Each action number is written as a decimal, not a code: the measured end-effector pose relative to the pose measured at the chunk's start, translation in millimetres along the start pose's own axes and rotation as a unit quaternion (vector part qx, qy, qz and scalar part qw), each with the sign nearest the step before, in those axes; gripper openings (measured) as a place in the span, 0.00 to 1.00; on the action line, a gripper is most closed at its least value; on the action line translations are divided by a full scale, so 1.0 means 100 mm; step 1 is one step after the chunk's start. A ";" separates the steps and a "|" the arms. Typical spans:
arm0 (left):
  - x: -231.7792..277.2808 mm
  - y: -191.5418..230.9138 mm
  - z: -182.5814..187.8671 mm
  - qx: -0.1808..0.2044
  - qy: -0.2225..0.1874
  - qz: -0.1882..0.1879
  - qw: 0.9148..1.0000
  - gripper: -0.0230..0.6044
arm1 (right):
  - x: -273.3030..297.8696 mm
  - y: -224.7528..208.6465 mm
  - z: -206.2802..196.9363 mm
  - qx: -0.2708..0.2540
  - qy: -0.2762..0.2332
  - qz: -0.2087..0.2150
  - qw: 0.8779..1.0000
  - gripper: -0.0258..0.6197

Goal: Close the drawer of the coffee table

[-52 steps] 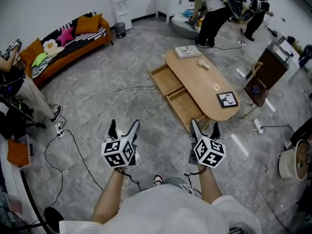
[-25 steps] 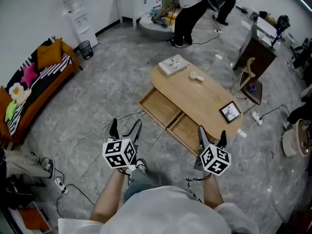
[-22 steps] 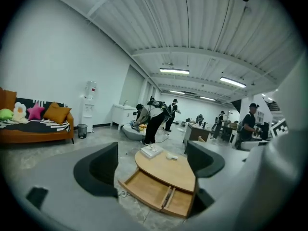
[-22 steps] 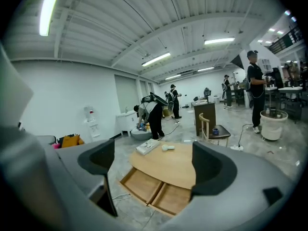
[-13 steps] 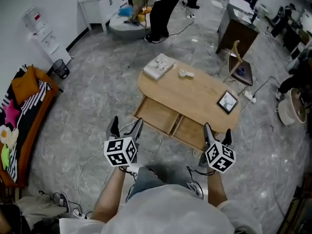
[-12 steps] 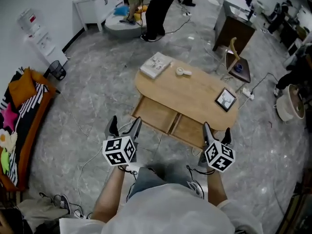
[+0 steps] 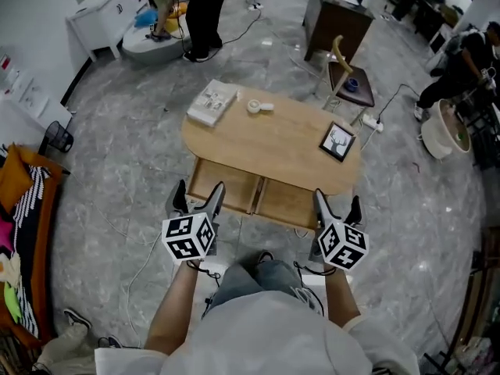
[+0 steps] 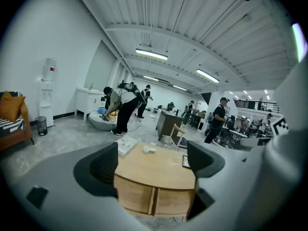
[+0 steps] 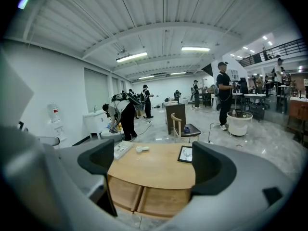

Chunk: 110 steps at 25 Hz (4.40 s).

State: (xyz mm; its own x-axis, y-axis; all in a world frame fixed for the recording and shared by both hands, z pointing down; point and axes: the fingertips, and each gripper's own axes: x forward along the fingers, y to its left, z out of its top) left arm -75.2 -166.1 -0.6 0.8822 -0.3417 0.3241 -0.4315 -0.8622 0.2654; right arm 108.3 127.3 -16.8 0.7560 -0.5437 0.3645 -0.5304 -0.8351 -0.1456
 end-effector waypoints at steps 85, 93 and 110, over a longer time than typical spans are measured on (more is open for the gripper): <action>1.32 0.83 -5.13 0.037 0.282 -0.006 0.959 0.74 | 1.66 -0.92 -5.38 -0.025 0.077 -0.096 0.992 0.83; 1.35 0.83 -5.16 0.036 0.287 -0.009 0.957 0.74 | 1.64 -0.91 -5.34 -0.025 0.085 -0.097 0.991 0.82; 1.39 0.81 -5.22 0.022 0.291 -0.016 0.956 0.74 | 1.61 -0.94 -5.10 -0.038 0.070 -0.092 0.993 0.82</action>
State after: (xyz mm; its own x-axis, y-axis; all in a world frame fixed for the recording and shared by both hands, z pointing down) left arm -85.9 -88.8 540.0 0.6341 -0.0600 0.7709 -0.3869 -0.8878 0.2491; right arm 84.2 160.3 524.3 0.7851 -0.3619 0.5027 -0.4204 -0.9073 0.0035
